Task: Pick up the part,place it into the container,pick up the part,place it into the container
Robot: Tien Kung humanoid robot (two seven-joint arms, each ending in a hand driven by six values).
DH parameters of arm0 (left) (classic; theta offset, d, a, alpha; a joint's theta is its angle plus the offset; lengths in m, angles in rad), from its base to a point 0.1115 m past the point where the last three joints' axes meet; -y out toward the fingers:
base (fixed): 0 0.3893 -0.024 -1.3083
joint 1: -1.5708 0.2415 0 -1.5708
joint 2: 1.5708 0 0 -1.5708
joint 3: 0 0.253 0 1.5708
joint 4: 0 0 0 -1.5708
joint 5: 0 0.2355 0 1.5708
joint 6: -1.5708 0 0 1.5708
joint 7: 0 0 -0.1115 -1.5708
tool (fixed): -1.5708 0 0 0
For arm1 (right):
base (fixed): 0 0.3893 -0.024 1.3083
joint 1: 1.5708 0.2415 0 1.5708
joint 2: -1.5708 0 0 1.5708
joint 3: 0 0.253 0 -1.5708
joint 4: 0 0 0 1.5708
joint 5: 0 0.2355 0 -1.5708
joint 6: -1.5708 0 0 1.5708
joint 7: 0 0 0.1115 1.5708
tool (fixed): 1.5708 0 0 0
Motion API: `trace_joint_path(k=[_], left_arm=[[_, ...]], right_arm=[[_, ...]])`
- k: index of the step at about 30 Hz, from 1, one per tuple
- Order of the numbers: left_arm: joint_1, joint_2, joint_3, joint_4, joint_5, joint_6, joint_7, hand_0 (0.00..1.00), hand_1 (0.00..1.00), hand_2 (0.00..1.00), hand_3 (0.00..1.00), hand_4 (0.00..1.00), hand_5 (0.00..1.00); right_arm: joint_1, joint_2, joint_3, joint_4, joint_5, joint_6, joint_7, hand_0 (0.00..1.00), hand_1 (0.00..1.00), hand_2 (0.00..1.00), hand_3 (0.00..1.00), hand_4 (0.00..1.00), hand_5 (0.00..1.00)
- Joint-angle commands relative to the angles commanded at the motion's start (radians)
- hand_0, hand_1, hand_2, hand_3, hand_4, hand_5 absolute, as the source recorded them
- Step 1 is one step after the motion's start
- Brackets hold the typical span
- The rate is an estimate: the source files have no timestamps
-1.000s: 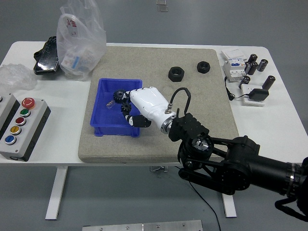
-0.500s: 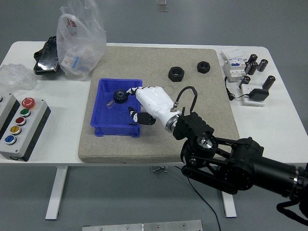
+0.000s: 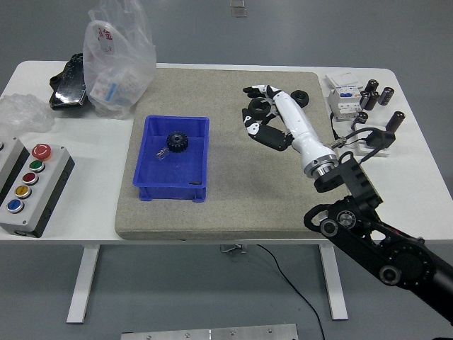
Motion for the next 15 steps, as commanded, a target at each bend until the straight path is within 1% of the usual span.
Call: trace_joint_path(k=[4, 5, 9, 11, 15], left_arm=[[-0.004, 0.002, -0.001, 0.000, 0.008, -0.001, 0.000, 0.667, 0.621, 0.586, 0.640, 0.761, 0.370], [-0.005, 0.003, -0.001, 0.000, 0.009, -0.001, -0.001, 0.666, 0.622, 0.586, 0.640, 0.760, 0.370], [-0.012, 0.011, 0.004, 0.000, 0.011, -0.002, -0.002, 0.666, 0.622, 0.586, 0.640, 0.760, 0.370], [-0.017, 0.018, 0.013, 0.000, 0.008, -0.003, -0.006, 0.667, 0.621, 0.586, 0.641, 0.760, 0.370], [-0.026, 0.029, 0.041, 0.000, -0.007, -0.008, -0.012, 0.667, 0.621, 0.586, 0.641, 0.760, 0.370]], right_arm=[[-0.099, -0.004, 0.109, -0.025, 0.102, -0.022, 0.096, 0.416, 0.622, 0.667, 0.678, 0.534, 0.249], [-0.121, -0.005, 0.132, -0.028, 0.124, -0.024, 0.116, 0.412, 0.608, 0.649, 0.671, 0.536, 0.243], [-0.210, -0.013, 0.222, -0.036, 0.207, -0.029, 0.195, 0.412, 0.608, 0.649, 0.671, 0.536, 0.243], [-0.244, -0.016, 0.262, -0.039, 0.249, -0.033, 0.228, 0.414, 0.612, 0.648, 0.669, 0.544, 0.228], [-0.265, -0.010, 0.298, -0.040, 0.310, -0.046, 0.280, 0.414, 0.612, 0.648, 0.669, 0.544, 0.228]])
